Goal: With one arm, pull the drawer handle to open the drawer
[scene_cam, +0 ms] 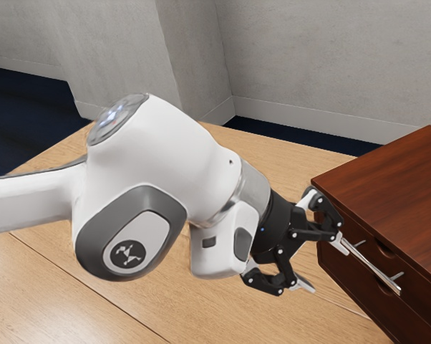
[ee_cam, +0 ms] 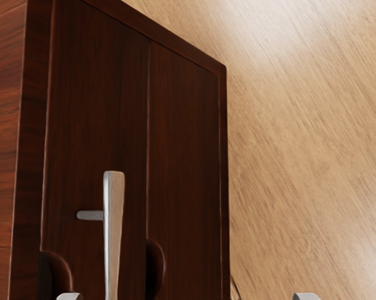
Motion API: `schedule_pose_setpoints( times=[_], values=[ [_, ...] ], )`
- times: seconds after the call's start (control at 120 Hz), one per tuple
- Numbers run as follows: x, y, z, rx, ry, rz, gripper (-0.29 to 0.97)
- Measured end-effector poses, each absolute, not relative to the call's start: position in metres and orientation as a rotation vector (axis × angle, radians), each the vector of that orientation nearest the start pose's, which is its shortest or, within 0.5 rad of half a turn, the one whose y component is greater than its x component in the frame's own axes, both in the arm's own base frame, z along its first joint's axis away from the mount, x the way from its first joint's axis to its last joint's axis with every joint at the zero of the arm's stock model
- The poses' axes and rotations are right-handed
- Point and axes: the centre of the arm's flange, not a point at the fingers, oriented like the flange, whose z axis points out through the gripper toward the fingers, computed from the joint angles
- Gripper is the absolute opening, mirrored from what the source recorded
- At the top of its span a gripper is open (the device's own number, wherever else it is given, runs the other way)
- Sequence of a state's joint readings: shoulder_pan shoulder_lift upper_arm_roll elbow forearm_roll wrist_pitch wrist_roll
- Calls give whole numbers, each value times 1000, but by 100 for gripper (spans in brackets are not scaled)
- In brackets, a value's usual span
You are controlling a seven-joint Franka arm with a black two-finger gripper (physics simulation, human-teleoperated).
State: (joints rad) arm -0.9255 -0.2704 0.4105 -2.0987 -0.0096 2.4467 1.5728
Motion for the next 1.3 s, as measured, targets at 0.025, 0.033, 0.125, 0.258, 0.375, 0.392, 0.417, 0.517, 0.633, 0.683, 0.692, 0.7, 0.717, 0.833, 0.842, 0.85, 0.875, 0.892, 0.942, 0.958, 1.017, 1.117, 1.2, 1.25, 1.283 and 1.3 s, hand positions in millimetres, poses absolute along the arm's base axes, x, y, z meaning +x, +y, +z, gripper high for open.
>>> schedule_pose_setpoints(
  times=[0.025,0.033,0.125,0.258,0.375,0.392,0.417,0.517,0.633,0.683,0.692,0.7,0.717,0.833,0.842,0.85,0.875,0.892,0.942,0.958,1.017,1.117,1.2,1.25,1.283,1.3],
  values=[
    [470,-242,591,-1452,2417,-836,39],
    [471,-243,591,-1452,2416,-836,39],
    [473,-245,589,-1454,2400,-848,38],
    [476,-249,585,-1457,2382,-861,34],
    [479,-253,580,-1461,2371,-866,32],
    [479,-254,579,-1461,2369,-869,32],
    [479,-255,579,-1461,2368,-875,31],
    [481,-266,570,-1462,2372,-867,30],
    [483,-275,561,-1463,2376,-857,30],
    [483,-278,561,-1463,2375,-861,30],
    [483,-278,562,-1463,2374,-862,30],
    [483,-278,562,-1463,2373,-864,30],
    [483,-278,563,-1463,2371,-867,30],
    [486,-280,570,-1465,2354,-885,30],
    [486,-280,570,-1465,2353,-885,30],
    [487,-281,569,-1466,2353,-884,30],
    [488,-282,569,-1467,2350,-883,30],
    [490,-282,569,-1468,2348,-882,30],
    [493,-283,566,-1476,2346,-876,30],
    [493,-283,565,-1480,2345,-873,30],
    [496,-283,561,-1492,2343,-865,29],
    [501,-280,561,-1509,2328,-866,29],
    [503,-278,561,-1517,2322,-867,28],
    [503,-279,560,-1519,2323,-864,28],
    [504,-279,558,-1522,2324,-860,28],
    [504,-280,557,-1522,2324,-858,28]
  ],
)
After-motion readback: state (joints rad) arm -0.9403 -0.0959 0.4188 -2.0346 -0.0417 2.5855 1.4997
